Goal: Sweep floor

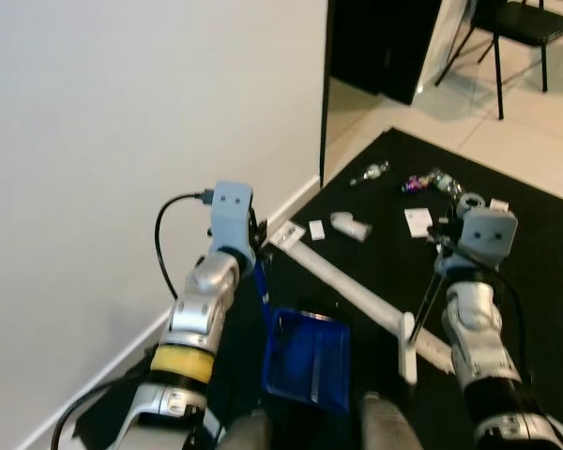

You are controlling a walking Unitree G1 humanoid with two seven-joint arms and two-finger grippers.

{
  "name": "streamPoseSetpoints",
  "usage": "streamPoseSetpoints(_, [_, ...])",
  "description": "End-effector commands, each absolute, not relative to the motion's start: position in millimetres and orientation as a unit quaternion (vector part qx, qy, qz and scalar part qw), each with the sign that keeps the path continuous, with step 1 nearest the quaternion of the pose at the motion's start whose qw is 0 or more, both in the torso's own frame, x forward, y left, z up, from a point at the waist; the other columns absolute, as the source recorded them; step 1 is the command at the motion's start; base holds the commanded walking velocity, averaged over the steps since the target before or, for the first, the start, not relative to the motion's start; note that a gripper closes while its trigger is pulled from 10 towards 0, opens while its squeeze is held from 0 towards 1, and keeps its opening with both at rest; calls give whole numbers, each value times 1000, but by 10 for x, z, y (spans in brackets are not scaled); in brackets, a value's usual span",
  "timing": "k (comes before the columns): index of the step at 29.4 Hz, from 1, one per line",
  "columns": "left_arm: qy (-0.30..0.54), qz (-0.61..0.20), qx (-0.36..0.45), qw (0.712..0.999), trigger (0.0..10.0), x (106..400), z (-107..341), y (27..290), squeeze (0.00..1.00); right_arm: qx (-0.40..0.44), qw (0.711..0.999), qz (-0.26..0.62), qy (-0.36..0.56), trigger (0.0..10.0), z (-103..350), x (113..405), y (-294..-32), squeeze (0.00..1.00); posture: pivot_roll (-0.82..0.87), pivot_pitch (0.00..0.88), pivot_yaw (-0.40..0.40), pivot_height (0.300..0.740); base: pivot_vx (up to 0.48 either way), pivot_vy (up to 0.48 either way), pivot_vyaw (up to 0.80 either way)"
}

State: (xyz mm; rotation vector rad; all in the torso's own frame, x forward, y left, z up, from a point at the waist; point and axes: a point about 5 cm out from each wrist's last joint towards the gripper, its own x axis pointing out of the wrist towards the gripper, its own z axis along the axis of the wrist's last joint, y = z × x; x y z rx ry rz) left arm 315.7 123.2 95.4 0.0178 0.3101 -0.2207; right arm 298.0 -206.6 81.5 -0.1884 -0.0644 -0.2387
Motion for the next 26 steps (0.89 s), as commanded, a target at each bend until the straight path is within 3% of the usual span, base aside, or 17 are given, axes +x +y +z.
streamPoseSetpoints(1, [141,-103,6,985,10000,3173,1008,1279,0,-91,988,-112,-52,10000,889,3002,-2005,0,-86,45,67,740,0,0,0])
streamPoseSetpoints(12, [138,-105,9,985,10000,3171,1001,1279,0,-92,988,-111,-50,10000,884,2999,-2004,0,-86,46,65,740,0,0,0])
streamPoseSetpoints(26, [137,-108,11,985,10000,3168,1004,1276,0,-92,988,-111,-48,10000,876,2999,-1998,0,-86,52,64,740,403,0,0])
